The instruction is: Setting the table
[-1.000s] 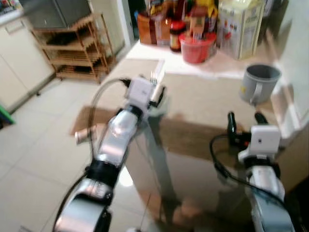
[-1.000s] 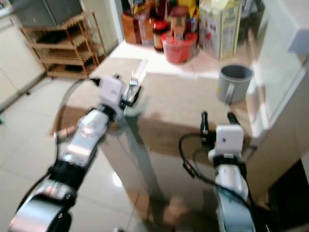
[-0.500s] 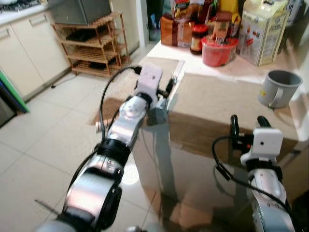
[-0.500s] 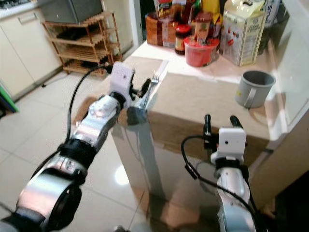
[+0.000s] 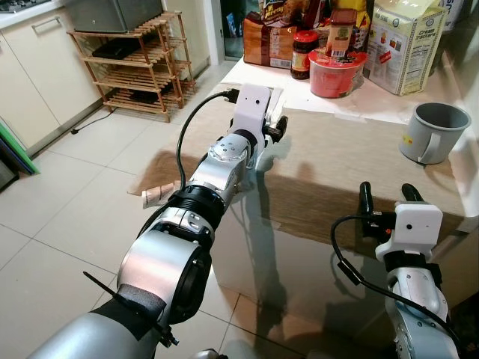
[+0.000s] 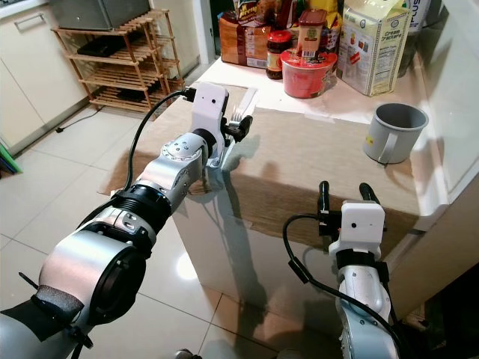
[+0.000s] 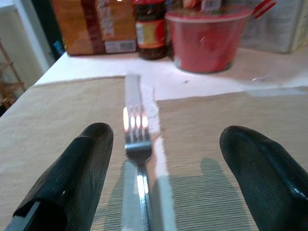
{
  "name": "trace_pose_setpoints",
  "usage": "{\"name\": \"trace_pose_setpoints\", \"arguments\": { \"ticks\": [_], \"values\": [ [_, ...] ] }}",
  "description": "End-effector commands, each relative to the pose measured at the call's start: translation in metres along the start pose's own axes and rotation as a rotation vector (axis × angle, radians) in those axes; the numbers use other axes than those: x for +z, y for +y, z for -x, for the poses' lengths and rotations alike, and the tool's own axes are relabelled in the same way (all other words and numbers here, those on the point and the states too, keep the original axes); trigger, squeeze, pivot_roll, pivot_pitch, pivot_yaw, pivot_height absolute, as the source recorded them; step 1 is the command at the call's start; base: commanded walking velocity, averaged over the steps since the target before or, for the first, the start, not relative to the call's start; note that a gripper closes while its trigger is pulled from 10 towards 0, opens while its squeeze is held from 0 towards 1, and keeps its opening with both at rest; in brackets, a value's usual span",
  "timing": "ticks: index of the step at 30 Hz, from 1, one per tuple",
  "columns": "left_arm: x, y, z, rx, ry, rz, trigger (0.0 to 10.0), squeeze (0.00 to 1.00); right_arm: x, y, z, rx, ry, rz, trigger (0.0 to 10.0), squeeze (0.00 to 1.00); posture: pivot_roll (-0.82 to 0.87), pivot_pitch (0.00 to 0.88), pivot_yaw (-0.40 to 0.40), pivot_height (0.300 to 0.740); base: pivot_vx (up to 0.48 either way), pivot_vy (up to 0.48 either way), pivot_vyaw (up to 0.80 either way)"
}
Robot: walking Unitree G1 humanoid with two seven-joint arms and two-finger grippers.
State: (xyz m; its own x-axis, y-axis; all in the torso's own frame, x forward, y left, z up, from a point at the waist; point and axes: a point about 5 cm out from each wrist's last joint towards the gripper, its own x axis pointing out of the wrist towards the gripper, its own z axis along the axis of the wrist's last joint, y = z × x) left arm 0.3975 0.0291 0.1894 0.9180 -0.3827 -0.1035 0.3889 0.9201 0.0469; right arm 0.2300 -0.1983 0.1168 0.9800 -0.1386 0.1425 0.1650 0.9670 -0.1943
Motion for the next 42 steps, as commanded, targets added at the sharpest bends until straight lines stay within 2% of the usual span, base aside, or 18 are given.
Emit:
{"name": "trace_pose_setpoints", "arguments": {
  "ticks": [1, 9, 13, 24, 30, 33, 34, 35, 36, 37, 38, 39, 42],
  "values": [
    [0.003, 0.002, -0.002, 0.037, 0.016, -0.028, 10.0, 0.00, 0.003, -0.001, 0.003, -0.006, 0.002, 0.005, 10.0, 0.00, -0.15, 0.000, 0.112, 0.718, 0.000, 0.000, 0.00],
    [-0.006, -0.011, -0.003, 0.022, 0.058, -0.038, 10.0, 0.00, 0.002, -0.005, 0.023, 0.002, 0.046, 0.020, 10.0, 0.00, -0.18, 0.000, 0.111, 0.718, 0.000, 0.000, 0.00],
    [-0.010, -0.016, -0.002, -0.006, 0.077, -0.025, 10.0, 0.00, 0.003, -0.003, 0.027, 0.004, 0.053, 0.021, 10.0, 0.00, -0.19, 0.000, 0.116, 0.718, 0.000, 0.000, 0.00],
    [-0.018, -0.019, -0.002, 0.036, 0.121, 0.001, 10.0, 0.00, 0.003, -0.006, 0.040, -0.013, 0.084, 0.028, 10.0, 0.00, -0.22, 0.000, 0.132, 0.718, 0.000, 0.000, 0.00],
    [-0.018, -0.020, -0.002, 0.032, 0.109, -0.036, 10.0, 0.00, 0.004, -0.006, 0.043, -0.019, 0.095, 0.030, 10.0, 0.00, -0.23, 0.000, 0.135, 0.718, 0.000, 0.000, 0.00],
    [-0.024, -0.019, -0.001, 0.036, 0.140, -0.005, 10.0, 0.00, 0.004, -0.007, 0.045, -0.020, 0.098, 0.031, 10.0, 0.00, -0.23, 0.000, 0.135, 0.718, 0.000, 0.000, 0.00],
    [-0.030, -0.018, 0.001, 0.048, 0.175, 0.030, 7.9, 0.00, 0.005, -0.007, 0.046, -0.020, 0.101, 0.033, 10.0, 0.00, -0.24, 0.000, 0.134, 0.718, 0.000, 0.000, 0.00],
    [-0.033, -0.017, 0.001, 0.063, 0.197, 0.051, 3.2, 0.00, 0.005, -0.008, 0.047, -0.020, 0.103, 0.034, 10.0, 0.00, -0.24, 0.000, 0.134, 0.718, 0.000, 0.000, 0.00],
    [-0.033, -0.017, 0.001, 0.063, 0.197, 0.051, 3.2, 0.00, 0.005, -0.008, 0.047, -0.020, 0.103, 0.034, 10.0, 0.00, -0.24, 0.000, 0.134, 0.718, 0.000, 0.000, 0.00],
    [-0.039, -0.016, 0.003, 0.079, 0.232, 0.091, 0.0, 0.00, 0.005, -0.009, 0.049, -0.021, 0.106, 0.035, 10.0, 0.00, -0.24, 0.000, 0.133, 0.718, 0.000, 0.000, 0.00],
    [-0.039, -0.016, 0.003, 0.079, 0.232, 0.091, 0.0, 0.00, 0.005, -0.009, 0.049, -0.021, 0.106, 0.035, 10.0, 0.00, -0.24, 0.000, 0.133, 0.718, 0.000, 0.000, 0.00],
    [-0.043, -0.016, 0.004, 0.087, 0.260, 0.131, 0.0, 0.00, 0.005, -0.010, 0.050, -0.021, 0.111, 0.038, 10.0, 0.00, -0.25, 0.000, 0.131, 0.718, 0.000, 0.000, 0.00],
    [-0.045, -0.017, 0.004, 0.089, 0.270, 0.135, 0.0, 0.00, 0.005, -0.010, 0.051, -0.020, 0.116, 0.040, 10.0, 0.00, -0.25, 0.000, 0.129, 0.718, 0.000, 0.000, 0.00]
  ]
}}
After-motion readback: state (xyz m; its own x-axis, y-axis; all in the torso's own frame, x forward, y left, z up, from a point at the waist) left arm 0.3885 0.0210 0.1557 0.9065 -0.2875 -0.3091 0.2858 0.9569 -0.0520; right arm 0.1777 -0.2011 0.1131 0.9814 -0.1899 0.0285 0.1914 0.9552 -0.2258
